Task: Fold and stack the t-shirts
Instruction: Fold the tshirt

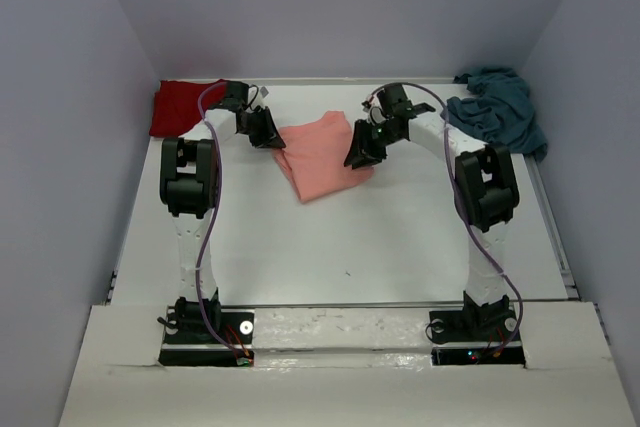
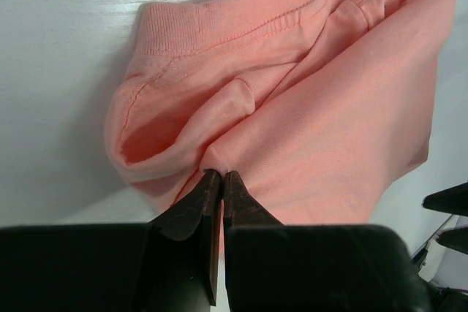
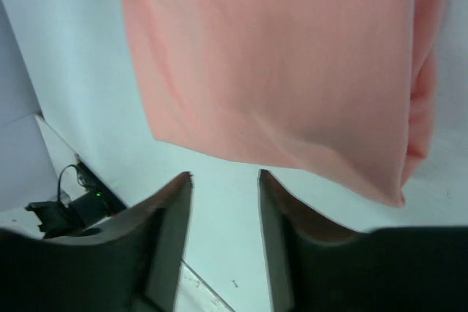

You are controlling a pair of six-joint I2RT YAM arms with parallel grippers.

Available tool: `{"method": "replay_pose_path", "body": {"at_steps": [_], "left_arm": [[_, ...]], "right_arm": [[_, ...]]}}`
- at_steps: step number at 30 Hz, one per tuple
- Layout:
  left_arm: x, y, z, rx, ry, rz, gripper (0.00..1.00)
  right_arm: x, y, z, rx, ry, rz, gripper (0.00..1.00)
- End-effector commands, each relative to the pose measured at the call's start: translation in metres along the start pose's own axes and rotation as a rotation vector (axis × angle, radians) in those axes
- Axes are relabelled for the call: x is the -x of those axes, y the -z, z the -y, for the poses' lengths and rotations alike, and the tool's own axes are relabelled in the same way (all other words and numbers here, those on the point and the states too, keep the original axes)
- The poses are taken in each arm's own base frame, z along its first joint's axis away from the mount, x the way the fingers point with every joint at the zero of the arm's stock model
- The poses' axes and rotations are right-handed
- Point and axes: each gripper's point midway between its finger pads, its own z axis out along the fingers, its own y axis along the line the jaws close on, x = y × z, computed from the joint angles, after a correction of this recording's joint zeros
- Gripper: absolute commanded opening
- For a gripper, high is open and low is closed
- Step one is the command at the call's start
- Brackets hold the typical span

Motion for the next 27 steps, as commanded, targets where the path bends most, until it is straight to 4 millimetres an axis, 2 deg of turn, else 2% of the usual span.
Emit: {"method": "replay_pose_path", "body": {"at_steps": [1, 3, 5, 7, 15, 19, 24, 27], "left_arm": [[0.016, 0.028, 0.027, -0.047, -0.050, 0.052, 0.13], [0.017, 0.028, 0.028, -0.048, -0.054, 0.051, 0.13], [0.017, 0.028, 0.028, -0.050, -0.056, 0.051, 0.13], [0.018, 0.029, 0.028, -0.049, -0.056, 0.052, 0.13], [0.017, 0.029, 0.028, -0.046, -0.062, 0.046, 0.13], [0.018, 0.030, 0.028, -0.047, -0.064, 0.047, 0.13], [0.020, 0.029, 0.029, -0.046, -0.063, 0.049, 0.13], [0.021, 0.029, 0.029, -0.044, -0.062, 0.048, 0.13]], "right_arm": [[0.035, 0.045, -0.053, 0.058, 0.110, 0.105, 0.56], [0.041, 0.043, -0.051, 0.043, 0.130, 0.108, 0.67], [0.046, 0.041, -0.047, 0.021, 0.143, 0.114, 0.71], [0.049, 0.037, -0.045, 0.018, 0.150, 0.113, 0.71], [0.079, 0.032, 0.008, -0.044, 0.128, 0.139, 0.72], [0.086, 0.033, 0.026, -0.055, 0.106, 0.146, 0.72], [0.093, 0.027, 0.034, -0.048, 0.107, 0.159, 0.72], [0.089, 0.020, 0.036, -0.025, 0.094, 0.138, 0.71]]}}
